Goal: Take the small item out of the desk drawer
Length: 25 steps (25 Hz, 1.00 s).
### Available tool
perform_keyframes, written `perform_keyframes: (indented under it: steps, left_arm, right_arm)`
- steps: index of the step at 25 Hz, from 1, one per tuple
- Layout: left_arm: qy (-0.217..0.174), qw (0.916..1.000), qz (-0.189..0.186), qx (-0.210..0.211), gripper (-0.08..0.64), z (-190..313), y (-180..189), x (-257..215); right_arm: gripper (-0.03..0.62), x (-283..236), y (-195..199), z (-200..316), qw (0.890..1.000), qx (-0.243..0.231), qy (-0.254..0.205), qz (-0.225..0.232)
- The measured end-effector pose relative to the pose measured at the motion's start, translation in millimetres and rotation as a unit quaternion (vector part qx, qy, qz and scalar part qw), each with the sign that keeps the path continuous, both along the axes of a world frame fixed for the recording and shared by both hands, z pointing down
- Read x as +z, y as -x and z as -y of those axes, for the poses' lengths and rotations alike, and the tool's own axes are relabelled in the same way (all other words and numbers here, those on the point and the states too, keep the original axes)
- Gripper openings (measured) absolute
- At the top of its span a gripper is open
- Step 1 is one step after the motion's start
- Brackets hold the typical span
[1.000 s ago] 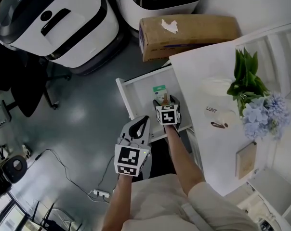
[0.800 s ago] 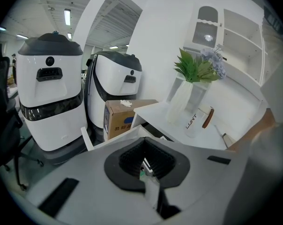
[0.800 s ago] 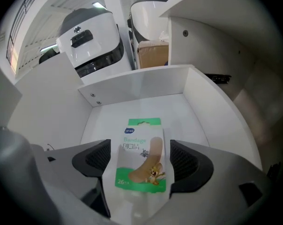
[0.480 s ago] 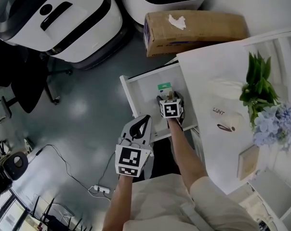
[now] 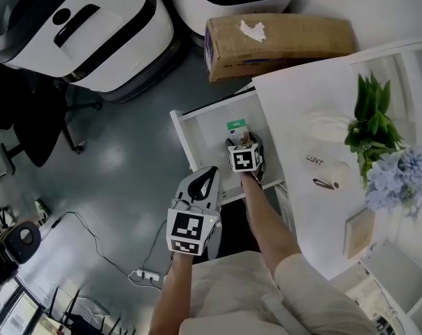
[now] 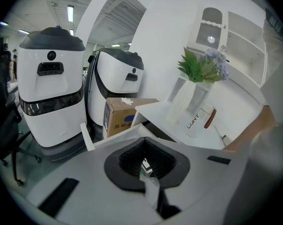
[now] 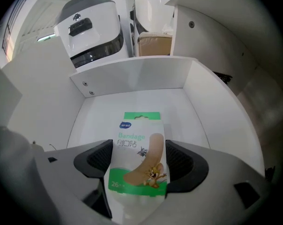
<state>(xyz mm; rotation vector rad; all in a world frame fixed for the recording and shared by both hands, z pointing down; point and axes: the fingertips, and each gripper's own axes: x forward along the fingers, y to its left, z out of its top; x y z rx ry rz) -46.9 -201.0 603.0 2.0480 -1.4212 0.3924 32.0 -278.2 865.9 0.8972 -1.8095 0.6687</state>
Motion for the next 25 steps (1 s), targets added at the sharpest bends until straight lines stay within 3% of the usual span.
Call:
perform_keyframes:
  steps: [11,25]
  left_arm:
    - [0.004,0.9998,-0.014,-0.013,0.017,-5,4,1]
    - [-0.009,0.9996,-0.024,-0.015,0.017,-14,7,-12]
  right_arm:
    - [0.365,-9,1,-5,1.0,-0.007,-0.015,0.012]
    - [0.365,-59,12,-15,0.998,-0.024,-0.051,0.023]
